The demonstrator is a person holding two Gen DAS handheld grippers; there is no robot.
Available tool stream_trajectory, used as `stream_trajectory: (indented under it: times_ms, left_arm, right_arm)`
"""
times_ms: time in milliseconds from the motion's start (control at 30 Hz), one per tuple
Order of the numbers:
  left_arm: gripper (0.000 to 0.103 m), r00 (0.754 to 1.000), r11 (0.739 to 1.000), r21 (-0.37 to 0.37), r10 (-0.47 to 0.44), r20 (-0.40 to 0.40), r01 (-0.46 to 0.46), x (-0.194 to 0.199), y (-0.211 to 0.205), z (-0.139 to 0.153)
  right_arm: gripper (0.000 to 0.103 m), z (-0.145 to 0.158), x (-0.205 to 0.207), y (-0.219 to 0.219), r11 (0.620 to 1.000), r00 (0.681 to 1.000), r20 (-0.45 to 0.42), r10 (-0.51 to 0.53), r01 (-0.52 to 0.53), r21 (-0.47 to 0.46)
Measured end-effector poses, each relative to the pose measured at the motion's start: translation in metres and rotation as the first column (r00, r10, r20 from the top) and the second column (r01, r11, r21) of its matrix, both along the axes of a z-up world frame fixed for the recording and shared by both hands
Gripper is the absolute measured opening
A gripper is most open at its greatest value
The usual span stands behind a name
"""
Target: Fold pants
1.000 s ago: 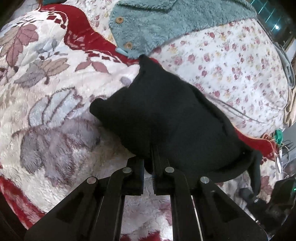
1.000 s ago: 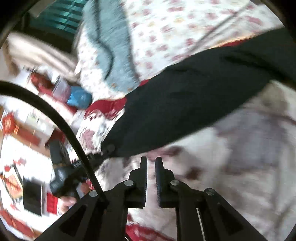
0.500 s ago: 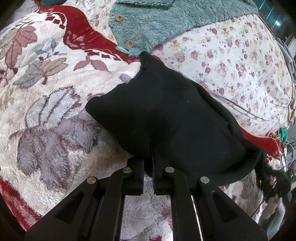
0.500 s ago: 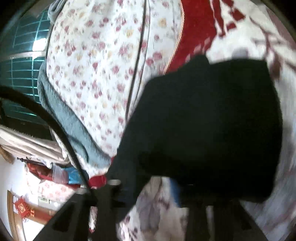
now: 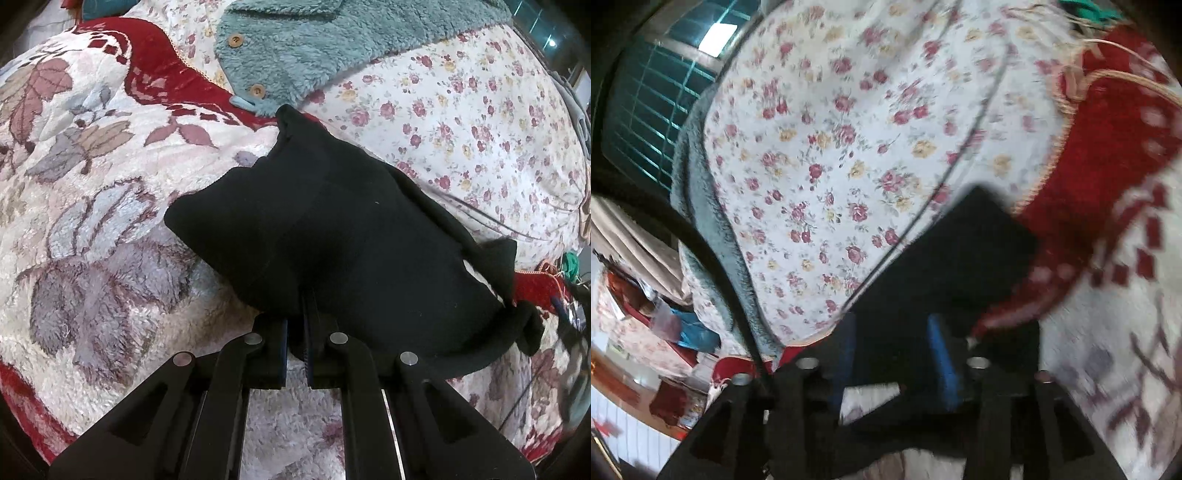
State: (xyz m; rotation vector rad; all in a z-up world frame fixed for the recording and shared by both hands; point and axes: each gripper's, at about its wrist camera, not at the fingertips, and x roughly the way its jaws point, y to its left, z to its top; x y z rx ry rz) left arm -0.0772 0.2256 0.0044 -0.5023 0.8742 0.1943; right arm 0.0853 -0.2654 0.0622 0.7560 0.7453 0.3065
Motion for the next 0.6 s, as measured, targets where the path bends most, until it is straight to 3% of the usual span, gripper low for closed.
stream_trajectory:
  times_ms: [67,233,433,533,600]
  left_arm:
    - [0.005,1.000,1.000,0.001,0.000,0.002,0.000,0.000,-0.001,0.000]
    - [0.006,1.000,1.000,-0.021,0.002,0.005,-0.002,-0.001,0.002,0.000]
    - [0.006,1.000,1.000,0.007,0.005,0.005,-0.005,-0.001,-0.003,0.001]
    - [0.006,1.000,1.000,0.019,0.006,0.004,-0.006,0.000,-0.004,0.000]
    - [0.006,1.000,1.000,0.023,0.005,0.002,-0.005,0.002,-0.004,0.000]
  right_arm:
    - [0.049,-0.008,-0.018,-0.003,1.000,1.000,-0.023,0.010,-0.010,0.002]
    - [0.050,-0.027,-0.050,-0.003,0.974,0.995,-0.097,0.004,-0.026,-0.225]
    - [0.051,-0.066,-0.062,0.000,0.973,0.987,-0.160,0.024,-0.060,-0.223]
    - [0.050,-0.073,-0.055,0.000,0.976,0.996,-0.084,-0.020,0.001,-0.216]
    - [0.029,-0.081,-0.045,-0.001,0.981,0.997,-0.065,-0.051,0.038,-0.190]
